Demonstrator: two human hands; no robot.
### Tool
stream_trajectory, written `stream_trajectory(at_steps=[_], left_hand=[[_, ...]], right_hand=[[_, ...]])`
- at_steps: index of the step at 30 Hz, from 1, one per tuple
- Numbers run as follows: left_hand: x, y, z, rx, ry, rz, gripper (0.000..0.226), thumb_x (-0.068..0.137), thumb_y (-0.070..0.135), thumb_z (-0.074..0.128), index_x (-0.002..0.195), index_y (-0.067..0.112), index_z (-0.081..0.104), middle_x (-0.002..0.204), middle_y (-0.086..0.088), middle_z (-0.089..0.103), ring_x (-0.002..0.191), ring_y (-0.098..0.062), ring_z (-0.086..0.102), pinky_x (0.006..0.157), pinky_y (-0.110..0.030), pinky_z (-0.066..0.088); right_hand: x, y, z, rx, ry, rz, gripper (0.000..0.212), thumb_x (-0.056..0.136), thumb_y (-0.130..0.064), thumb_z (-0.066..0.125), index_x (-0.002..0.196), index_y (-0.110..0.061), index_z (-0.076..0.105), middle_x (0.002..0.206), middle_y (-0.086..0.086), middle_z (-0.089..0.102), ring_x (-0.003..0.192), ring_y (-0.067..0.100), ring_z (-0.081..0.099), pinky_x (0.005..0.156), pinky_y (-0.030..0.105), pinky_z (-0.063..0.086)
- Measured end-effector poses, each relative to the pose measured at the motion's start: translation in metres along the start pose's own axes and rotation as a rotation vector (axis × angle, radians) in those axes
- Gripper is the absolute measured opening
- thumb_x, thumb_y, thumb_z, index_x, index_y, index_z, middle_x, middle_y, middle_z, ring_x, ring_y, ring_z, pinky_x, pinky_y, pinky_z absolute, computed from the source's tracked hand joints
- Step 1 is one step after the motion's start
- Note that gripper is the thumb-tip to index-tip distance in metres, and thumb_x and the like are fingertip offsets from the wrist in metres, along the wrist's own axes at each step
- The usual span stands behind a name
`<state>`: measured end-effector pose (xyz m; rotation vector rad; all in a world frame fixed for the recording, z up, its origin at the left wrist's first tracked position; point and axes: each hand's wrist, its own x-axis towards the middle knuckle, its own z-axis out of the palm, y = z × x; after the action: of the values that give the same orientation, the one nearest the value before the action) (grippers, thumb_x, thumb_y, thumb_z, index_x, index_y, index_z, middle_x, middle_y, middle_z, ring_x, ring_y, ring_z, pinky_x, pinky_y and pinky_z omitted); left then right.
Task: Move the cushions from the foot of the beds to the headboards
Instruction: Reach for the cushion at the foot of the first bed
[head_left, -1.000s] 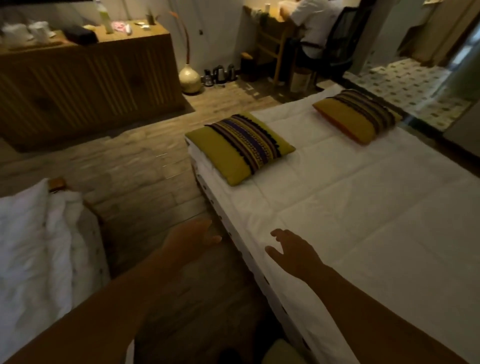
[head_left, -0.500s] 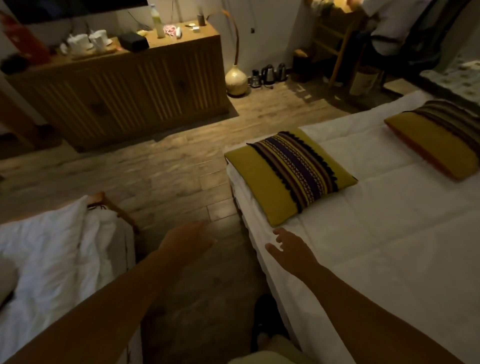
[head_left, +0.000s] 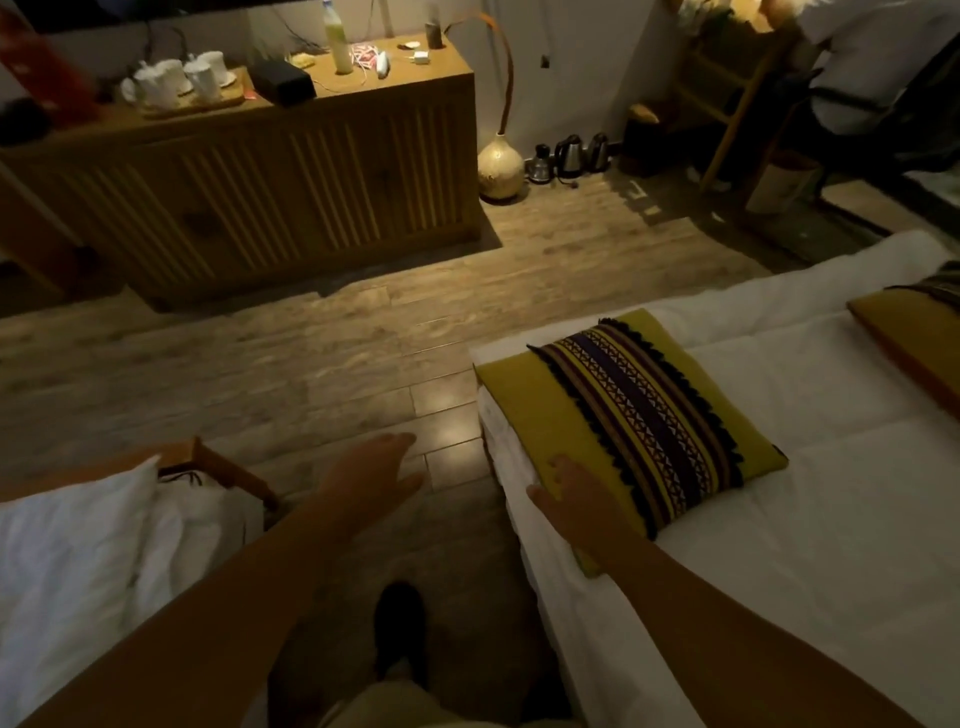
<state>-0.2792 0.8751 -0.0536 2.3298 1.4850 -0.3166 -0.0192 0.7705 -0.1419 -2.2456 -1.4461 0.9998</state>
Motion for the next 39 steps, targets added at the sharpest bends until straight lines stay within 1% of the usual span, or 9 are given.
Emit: stream_trajectory(at_steps=[5,10,15,18,21,25,28,31,39], left_hand=[[0.102,-0.032,-0.017,0.053,-0.011,0.146,0.069,0.093,0.058,0.049,0.151,0.023,0.035,0.155,-0.003,0.043,0.139,-0.023,0.044,0.112,-0.040,0.038],[0.192,-0.032,-0.046,0.124,-0.033,0.340,0.070,0.091,0.065,0.045,0.149,0.026,0.039,0.151,0.000,0.048,0.134,-0.020,0.049,0.108,-0.038,0.042],[0.262,0.003,-0.063,0.138,-0.074,0.529,0.067,0.090,0.064,0.048,0.146,0.026,0.043,0.145,0.002,0.054,0.130,-0.020,0.052,0.104,-0.036,0.043],[0.297,0.033,-0.062,0.186,-0.147,0.593,0.073,0.091,0.066,0.044,0.151,0.025,0.035,0.152,0.001,0.046,0.135,-0.021,0.048,0.107,-0.037,0.041],[0.328,0.067,-0.060,0.200,-0.160,0.664,0.071,0.090,0.066,0.047,0.149,0.027,0.038,0.147,0.000,0.052,0.130,-0.021,0.053,0.100,-0.035,0.045],[0.367,0.105,-0.058,0.190,-0.107,0.702,0.065,0.088,0.065,0.052,0.139,0.025,0.049,0.133,-0.002,0.062,0.117,-0.021,0.061,0.088,-0.032,0.048],[0.396,0.128,-0.055,0.204,-0.155,0.683,0.073,0.088,0.066,0.051,0.144,0.020,0.044,0.140,-0.006,0.057,0.123,-0.025,0.057,0.093,-0.036,0.048],[0.419,0.148,-0.051,0.201,-0.223,0.647,0.077,0.088,0.066,0.051,0.148,0.019,0.038,0.148,-0.007,0.050,0.132,-0.026,0.050,0.102,-0.040,0.043],[0.480,0.186,-0.013,0.045,-0.345,0.728,0.067,0.085,0.050,0.068,0.139,0.016,0.049,0.132,-0.010,0.063,0.118,-0.028,0.060,0.088,-0.036,0.046]], right_hand=[[0.053,-0.024,-0.010,0.089,0.077,0.173,0.067,0.095,-0.050,0.054,0.148,-0.014,0.036,0.145,0.012,0.048,0.130,0.030,0.050,0.108,0.047,0.042],[0.070,-0.040,-0.026,0.165,0.239,0.356,0.065,0.095,-0.044,0.057,0.148,-0.012,0.039,0.143,0.012,0.050,0.129,0.030,0.051,0.106,0.046,0.044],[0.080,-0.034,-0.044,0.266,0.335,0.480,0.062,0.096,-0.041,0.057,0.148,-0.012,0.040,0.147,0.010,0.048,0.133,0.027,0.047,0.110,0.046,0.041],[0.082,-0.016,-0.054,0.348,0.396,0.531,0.058,0.094,-0.042,0.059,0.144,-0.016,0.046,0.141,0.006,0.054,0.129,0.026,0.052,0.106,0.047,0.045],[0.091,0.010,-0.065,0.396,0.457,0.584,0.056,0.094,-0.044,0.060,0.140,-0.014,0.047,0.132,0.007,0.058,0.123,0.028,0.056,0.102,0.046,0.048],[0.112,0.052,-0.077,0.486,0.477,0.667,0.067,0.093,-0.047,0.061,0.147,-0.015,0.039,0.142,0.011,0.051,0.129,0.030,0.051,0.106,0.046,0.045],[0.117,0.079,-0.079,0.534,0.494,0.739,0.070,0.092,-0.048,0.061,0.149,-0.015,0.037,0.147,0.013,0.047,0.133,0.030,0.049,0.108,0.047,0.044],[0.117,0.094,-0.081,0.590,0.522,0.779,0.068,0.091,-0.046,0.064,0.147,-0.015,0.040,0.143,0.011,0.050,0.130,0.031,0.052,0.106,0.048,0.046],[0.126,0.124,-0.066,0.724,0.558,0.986,0.073,0.087,-0.048,0.068,0.146,-0.015,0.040,0.133,0.017,0.054,0.121,0.034,0.057,0.099,0.052,0.050]])
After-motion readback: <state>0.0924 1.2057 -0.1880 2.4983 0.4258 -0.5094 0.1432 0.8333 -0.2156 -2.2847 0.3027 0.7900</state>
